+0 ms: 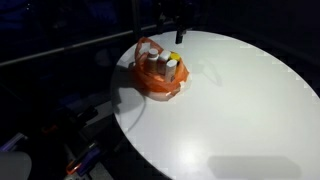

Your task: Remove the white bottle from the plastic bag

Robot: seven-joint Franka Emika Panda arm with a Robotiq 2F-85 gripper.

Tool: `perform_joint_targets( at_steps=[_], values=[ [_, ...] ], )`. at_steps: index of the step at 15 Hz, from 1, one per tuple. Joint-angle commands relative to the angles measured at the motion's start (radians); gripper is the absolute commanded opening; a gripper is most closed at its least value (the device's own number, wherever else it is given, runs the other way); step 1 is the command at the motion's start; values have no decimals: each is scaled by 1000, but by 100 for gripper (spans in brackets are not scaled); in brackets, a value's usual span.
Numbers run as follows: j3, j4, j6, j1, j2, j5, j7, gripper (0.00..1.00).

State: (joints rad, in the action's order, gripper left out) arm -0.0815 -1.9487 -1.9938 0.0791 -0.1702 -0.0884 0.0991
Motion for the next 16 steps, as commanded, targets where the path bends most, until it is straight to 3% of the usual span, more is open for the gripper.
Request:
perform_joint_targets(
  at_steps=[1,9,16],
  values=[
    [-2,3,3,-2,0,1,-1,100],
    [-11,20,-21,32,-77,45,-87,100],
    [6,8,-152,57,-176,88,-234,100]
  ],
)
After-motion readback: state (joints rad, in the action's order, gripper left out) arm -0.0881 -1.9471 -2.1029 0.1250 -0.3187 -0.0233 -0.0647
